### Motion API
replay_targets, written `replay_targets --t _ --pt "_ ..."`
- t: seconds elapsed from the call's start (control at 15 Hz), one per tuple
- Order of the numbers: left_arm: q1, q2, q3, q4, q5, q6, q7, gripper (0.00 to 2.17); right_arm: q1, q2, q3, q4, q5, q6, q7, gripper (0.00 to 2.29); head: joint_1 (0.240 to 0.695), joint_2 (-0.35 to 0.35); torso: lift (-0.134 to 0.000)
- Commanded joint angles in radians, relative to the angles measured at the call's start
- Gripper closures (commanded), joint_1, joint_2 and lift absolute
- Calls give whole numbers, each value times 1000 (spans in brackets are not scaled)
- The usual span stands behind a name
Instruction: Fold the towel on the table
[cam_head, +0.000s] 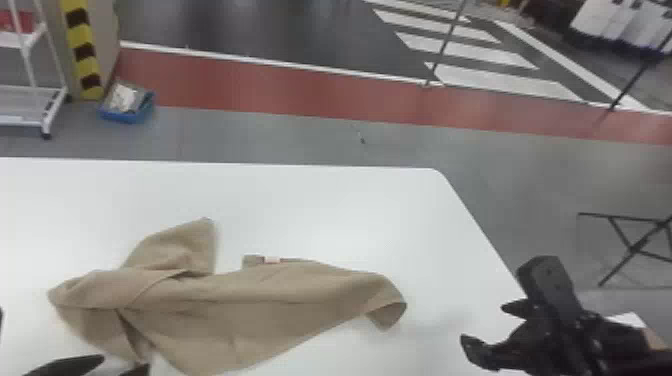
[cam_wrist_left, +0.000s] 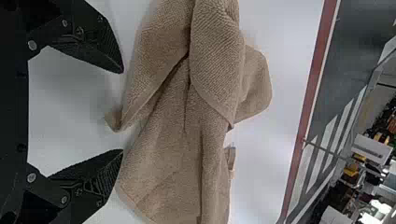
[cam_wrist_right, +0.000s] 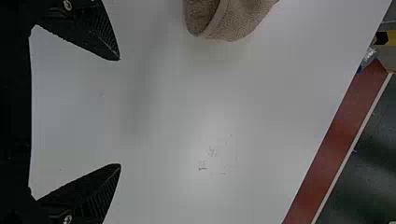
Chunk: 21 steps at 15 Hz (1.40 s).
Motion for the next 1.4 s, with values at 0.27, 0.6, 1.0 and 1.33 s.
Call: replay_targets --t 0.27,0.6,1.0,1.33 --pt "-9 -3 -18 10 -19 -20 101 333 1 -1 4 9 1 0 10 66 695 -350 -124" --pt "-11 -3 -72 15 -48 -13 159 367 7 -1 6 9 11 -3 11 66 695 -350 -124" --pt "-9 -3 -105 -34 -64 79 187 431 26 -3 1 5 24 -3 13 70 695 -350 -124" --pt "8 -3 -136 -100 -47 198 228 245 26 -3 4 6 26 -6 13 70 695 -350 -124"
